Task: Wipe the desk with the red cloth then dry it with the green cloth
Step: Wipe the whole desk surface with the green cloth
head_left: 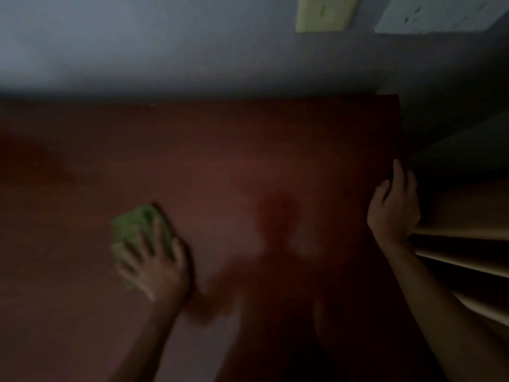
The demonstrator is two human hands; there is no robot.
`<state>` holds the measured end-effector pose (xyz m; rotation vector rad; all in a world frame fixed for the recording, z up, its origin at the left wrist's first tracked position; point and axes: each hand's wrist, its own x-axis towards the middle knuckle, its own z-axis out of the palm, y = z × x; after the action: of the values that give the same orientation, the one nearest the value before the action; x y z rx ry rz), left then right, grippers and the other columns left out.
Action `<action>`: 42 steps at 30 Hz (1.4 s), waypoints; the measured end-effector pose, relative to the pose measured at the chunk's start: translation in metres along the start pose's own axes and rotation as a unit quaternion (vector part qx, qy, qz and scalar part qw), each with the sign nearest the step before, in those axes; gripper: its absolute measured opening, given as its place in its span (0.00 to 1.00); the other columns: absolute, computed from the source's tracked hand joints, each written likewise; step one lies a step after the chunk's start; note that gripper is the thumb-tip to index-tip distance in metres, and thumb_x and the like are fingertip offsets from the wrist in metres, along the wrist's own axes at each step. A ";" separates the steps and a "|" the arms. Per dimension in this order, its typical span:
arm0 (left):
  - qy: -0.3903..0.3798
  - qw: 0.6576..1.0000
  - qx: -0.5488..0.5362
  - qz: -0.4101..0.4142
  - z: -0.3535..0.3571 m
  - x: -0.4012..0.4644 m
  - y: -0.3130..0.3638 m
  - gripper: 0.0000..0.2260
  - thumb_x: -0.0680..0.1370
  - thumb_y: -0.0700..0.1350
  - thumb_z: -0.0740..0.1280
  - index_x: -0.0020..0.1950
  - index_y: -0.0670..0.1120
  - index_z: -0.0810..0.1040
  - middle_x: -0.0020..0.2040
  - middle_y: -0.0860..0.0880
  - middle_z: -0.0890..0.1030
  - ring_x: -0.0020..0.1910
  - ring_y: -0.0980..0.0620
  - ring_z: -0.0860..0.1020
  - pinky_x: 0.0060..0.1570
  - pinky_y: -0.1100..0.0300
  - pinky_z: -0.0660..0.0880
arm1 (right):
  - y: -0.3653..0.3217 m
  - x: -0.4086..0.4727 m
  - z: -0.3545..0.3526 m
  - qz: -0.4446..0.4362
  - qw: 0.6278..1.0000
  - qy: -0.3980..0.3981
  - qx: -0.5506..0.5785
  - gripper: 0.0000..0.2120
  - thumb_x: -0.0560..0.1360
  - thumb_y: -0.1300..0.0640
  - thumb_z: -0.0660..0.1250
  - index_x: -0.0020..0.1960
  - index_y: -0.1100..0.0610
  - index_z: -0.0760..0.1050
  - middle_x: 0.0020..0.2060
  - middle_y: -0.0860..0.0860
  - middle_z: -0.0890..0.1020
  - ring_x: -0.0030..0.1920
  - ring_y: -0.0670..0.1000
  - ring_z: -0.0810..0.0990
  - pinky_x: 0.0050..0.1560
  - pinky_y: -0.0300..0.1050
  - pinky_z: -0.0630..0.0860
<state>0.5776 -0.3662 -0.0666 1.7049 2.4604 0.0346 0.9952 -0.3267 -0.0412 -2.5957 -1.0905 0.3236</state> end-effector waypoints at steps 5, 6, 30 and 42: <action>-0.011 0.981 -0.011 0.193 0.016 -0.029 0.191 0.27 0.76 0.58 0.58 0.75 0.56 0.68 0.77 0.44 0.65 0.75 0.30 0.58 0.70 0.28 0.50 | 0.006 0.001 -0.002 0.005 0.999 -0.013 0.038 0.22 0.82 0.51 0.50 0.76 0.46 0.58 0.75 0.53 0.64 0.71 0.57 0.67 0.65 0.59 0.67; -0.015 0.971 -0.017 0.237 0.018 -0.037 0.228 0.27 0.76 0.58 0.58 0.75 0.57 0.68 0.76 0.44 0.66 0.75 0.30 0.58 0.70 0.27 0.49 | 0.007 0.003 -0.002 0.012 0.998 -0.015 0.057 0.22 0.82 0.51 0.50 0.76 0.46 0.58 0.75 0.51 0.64 0.72 0.56 0.66 0.66 0.58 0.66; -0.001 0.999 -0.032 0.032 0.005 0.115 0.275 0.26 0.79 0.56 0.56 0.78 0.56 0.61 0.79 0.42 0.60 0.76 0.30 0.52 0.71 0.31 0.45 | 0.054 0.032 -0.020 0.218 0.870 -0.249 0.365 0.22 0.82 0.42 0.47 0.56 0.50 0.77 0.48 0.49 0.79 0.47 0.48 0.77 0.47 0.43 0.71; -0.100 0.727 0.066 0.676 0.035 -0.051 0.411 0.24 0.79 0.62 0.56 0.74 0.57 0.69 0.76 0.49 0.67 0.77 0.40 0.59 0.74 0.35 0.43 | 0.100 0.039 0.000 0.408 0.794 -0.059 0.448 0.09 0.68 0.77 0.58 0.45 0.72 0.73 0.36 0.56 0.79 0.54 0.44 0.80 0.53 0.38 0.74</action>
<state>0.9816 -0.2700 -0.0531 2.8932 0.6084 -0.1576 1.0869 -0.3647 -0.0808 -1.9658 0.2677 0.9248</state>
